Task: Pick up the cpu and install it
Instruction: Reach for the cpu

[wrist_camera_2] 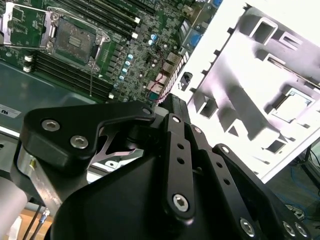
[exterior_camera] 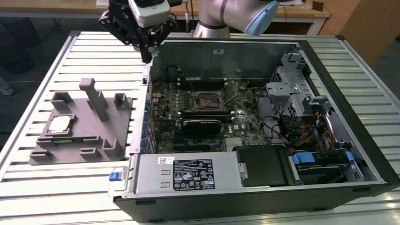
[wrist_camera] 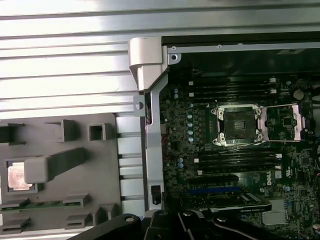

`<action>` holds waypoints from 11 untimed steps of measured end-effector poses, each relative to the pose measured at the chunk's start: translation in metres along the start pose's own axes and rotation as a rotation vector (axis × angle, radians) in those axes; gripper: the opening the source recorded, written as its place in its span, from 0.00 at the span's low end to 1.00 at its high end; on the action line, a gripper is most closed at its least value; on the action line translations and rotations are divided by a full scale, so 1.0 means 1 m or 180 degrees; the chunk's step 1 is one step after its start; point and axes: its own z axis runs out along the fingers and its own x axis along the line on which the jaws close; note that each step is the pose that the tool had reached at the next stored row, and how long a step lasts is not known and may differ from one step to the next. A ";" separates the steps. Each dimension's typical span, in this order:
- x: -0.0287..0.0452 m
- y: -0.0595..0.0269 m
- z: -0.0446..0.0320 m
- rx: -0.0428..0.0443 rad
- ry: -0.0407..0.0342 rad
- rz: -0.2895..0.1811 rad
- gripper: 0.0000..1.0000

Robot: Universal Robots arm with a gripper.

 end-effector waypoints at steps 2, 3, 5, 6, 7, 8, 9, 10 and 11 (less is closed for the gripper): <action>0.0012 -0.0001 0.0000 0.0000 0.0000 0.0000 0.11; 0.0017 -0.0001 0.0000 0.0000 0.0000 0.0000 0.11; 0.0027 -0.0002 0.0001 0.0000 0.0000 0.0000 0.11; 0.0033 -0.0003 0.0001 0.0000 0.0000 0.0000 0.11; 0.0039 -0.0003 0.0001 0.0000 0.0000 0.0000 0.11; 0.0044 -0.0003 0.0001 0.0000 0.0000 0.0000 0.11; 0.0049 -0.0004 0.0001 0.0000 0.0000 0.0000 0.11; 0.0054 -0.0004 0.0001 0.0000 0.0000 0.0000 0.11; 0.0060 -0.0005 0.0001 0.0000 0.0000 0.0000 0.11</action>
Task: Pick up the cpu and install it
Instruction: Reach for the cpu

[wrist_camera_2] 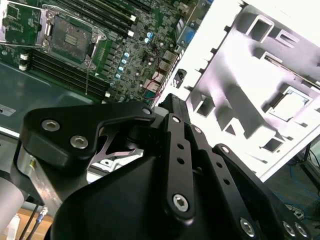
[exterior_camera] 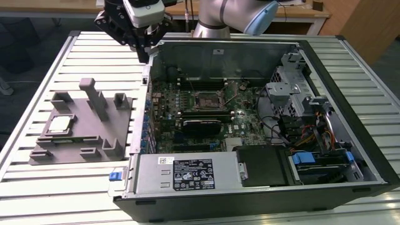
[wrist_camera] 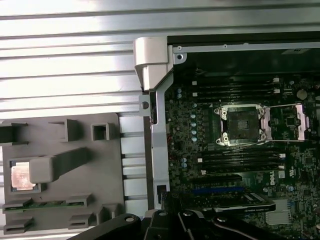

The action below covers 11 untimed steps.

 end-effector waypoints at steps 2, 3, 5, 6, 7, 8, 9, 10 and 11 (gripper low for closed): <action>0.0011 -0.0001 0.0000 0.0000 0.0000 0.0000 0.11; 0.0017 -0.0001 0.0001 0.0000 0.0000 0.0000 0.11; 0.0027 -0.0002 0.0001 0.0000 0.0000 0.0000 0.11; 0.0033 -0.0003 0.0001 0.0000 0.0000 0.0000 0.11; 0.0038 -0.0003 0.0001 0.0000 0.0000 0.0000 0.11; 0.0043 -0.0003 0.0001 0.0000 0.0000 0.0000 0.11; 0.0049 -0.0004 0.0002 0.0000 0.0000 0.0000 0.11; 0.0055 -0.0004 0.0001 0.0000 0.0000 0.0000 0.11; 0.0060 -0.0005 0.0002 0.0000 0.0000 0.0000 0.11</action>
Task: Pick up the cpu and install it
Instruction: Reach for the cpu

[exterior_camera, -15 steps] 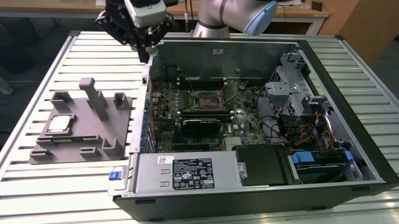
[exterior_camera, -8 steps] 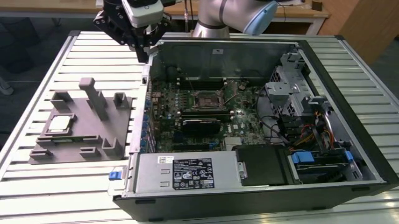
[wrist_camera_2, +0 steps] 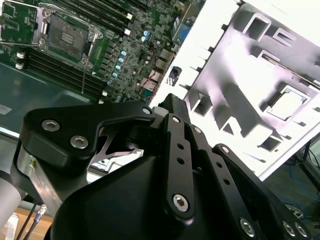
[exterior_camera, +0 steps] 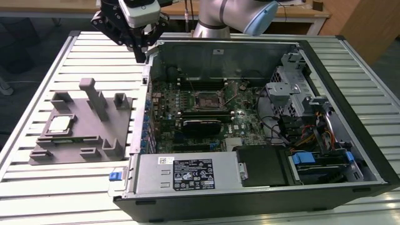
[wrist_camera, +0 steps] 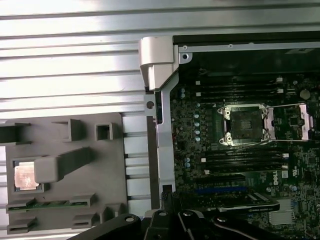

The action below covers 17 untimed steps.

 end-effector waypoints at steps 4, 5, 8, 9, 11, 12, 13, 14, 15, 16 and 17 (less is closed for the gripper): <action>0.0023 -0.0002 0.0001 0.0000 0.0000 0.0000 0.11; 0.0028 -0.0002 0.0001 0.0000 0.0000 0.0000 0.11; 0.0052 -0.0004 0.0001 0.0000 0.0000 0.0000 0.11; 0.0056 -0.0004 0.0001 0.0000 0.0000 0.0000 0.11; 0.0065 -0.0005 0.0002 0.0000 0.0000 0.0000 0.11; 0.0069 -0.0005 0.0002 0.0000 0.0000 0.0000 0.11; 0.0073 -0.0006 0.0002 0.0000 0.0000 0.0000 0.11; 0.0077 -0.0006 0.0003 0.0000 0.0000 0.0000 0.11; 0.0081 -0.0007 0.0003 0.0000 0.0000 0.0000 0.11; 0.0086 -0.0007 0.0003 0.0000 0.0000 0.0000 0.11; 0.0096 -0.0008 0.0004 0.0000 0.0000 0.0000 0.11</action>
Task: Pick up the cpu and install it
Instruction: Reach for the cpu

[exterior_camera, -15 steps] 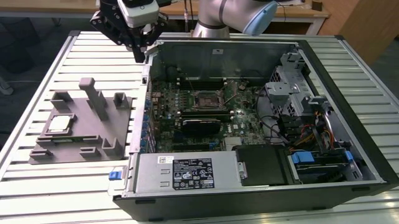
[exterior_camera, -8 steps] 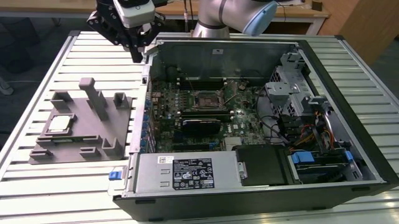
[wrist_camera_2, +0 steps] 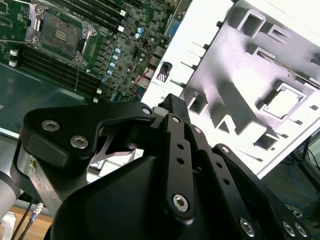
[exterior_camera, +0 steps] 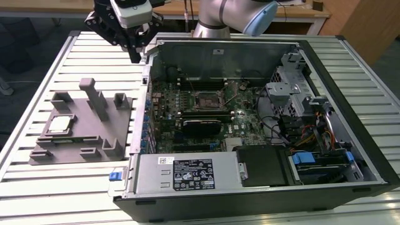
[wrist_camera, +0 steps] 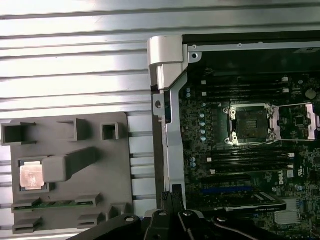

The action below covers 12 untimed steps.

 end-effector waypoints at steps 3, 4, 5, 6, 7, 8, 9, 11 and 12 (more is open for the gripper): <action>0.0020 -0.0001 0.0001 0.0000 0.0000 0.0000 0.11; 0.0025 -0.0002 0.0001 0.0000 0.0000 0.0000 0.11; 0.0030 -0.0002 0.0001 0.0000 0.0000 0.0000 0.11; 0.0034 -0.0003 0.0002 0.0000 0.0000 0.0000 0.11; 0.0039 -0.0003 0.0002 0.0000 0.0000 0.0000 0.11; 0.0044 -0.0004 0.0002 0.0000 0.0000 0.0000 0.11; 0.0054 -0.0004 0.0002 0.0001 0.0001 0.0000 0.11; 0.0078 -0.0006 0.0004 0.0000 0.0000 0.0000 0.11; 0.0096 -0.0008 0.0004 0.0001 0.0000 0.0000 0.11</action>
